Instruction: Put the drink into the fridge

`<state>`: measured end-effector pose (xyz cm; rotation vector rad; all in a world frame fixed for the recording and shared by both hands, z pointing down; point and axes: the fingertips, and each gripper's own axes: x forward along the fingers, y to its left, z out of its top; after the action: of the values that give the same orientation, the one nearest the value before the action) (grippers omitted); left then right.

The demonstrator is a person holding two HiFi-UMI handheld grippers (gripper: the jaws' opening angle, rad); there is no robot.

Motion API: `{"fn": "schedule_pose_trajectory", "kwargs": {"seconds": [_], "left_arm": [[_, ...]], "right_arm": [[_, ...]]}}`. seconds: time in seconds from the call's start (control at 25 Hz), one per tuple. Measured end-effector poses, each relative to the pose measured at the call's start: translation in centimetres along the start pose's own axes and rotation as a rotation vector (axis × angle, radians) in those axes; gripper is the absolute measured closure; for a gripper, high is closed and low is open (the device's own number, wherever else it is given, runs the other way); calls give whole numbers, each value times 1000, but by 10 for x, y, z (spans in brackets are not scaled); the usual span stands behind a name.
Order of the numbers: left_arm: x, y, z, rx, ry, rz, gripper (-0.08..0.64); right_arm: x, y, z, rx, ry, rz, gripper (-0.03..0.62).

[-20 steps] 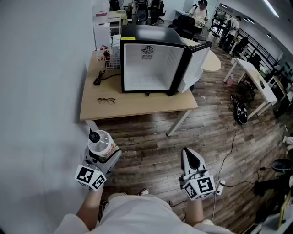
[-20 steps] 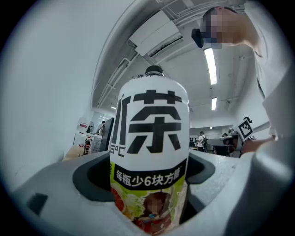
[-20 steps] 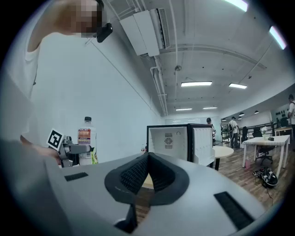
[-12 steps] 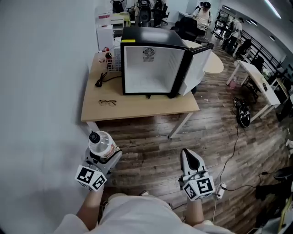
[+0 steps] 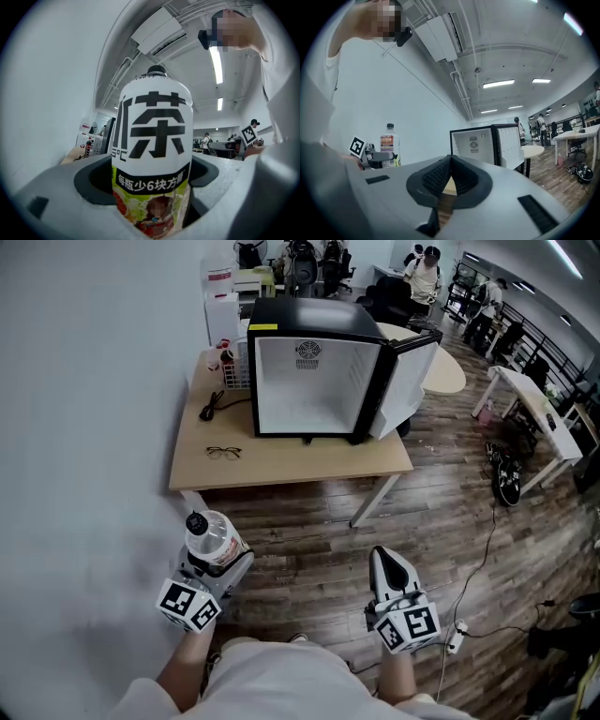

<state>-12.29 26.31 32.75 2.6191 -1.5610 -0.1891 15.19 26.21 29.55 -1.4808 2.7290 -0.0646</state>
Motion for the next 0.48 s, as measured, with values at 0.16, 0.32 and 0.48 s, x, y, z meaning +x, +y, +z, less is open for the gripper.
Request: {"fn": "schedule_pose_trajectory", "kwargs": {"seconds": [0.16, 0.32, 0.48], "left_arm": [[0, -6, -1, 7, 9, 11, 118], [5, -9, -6, -5, 11, 19, 118], [13, -4, -11, -27, 31, 21, 120]], "right_arm": [[-5, -5, -9, 9, 7, 14, 591], [-9, -20, -18, 21, 20, -2, 591], [-4, -21, -23, 27, 41, -5, 591]]}}
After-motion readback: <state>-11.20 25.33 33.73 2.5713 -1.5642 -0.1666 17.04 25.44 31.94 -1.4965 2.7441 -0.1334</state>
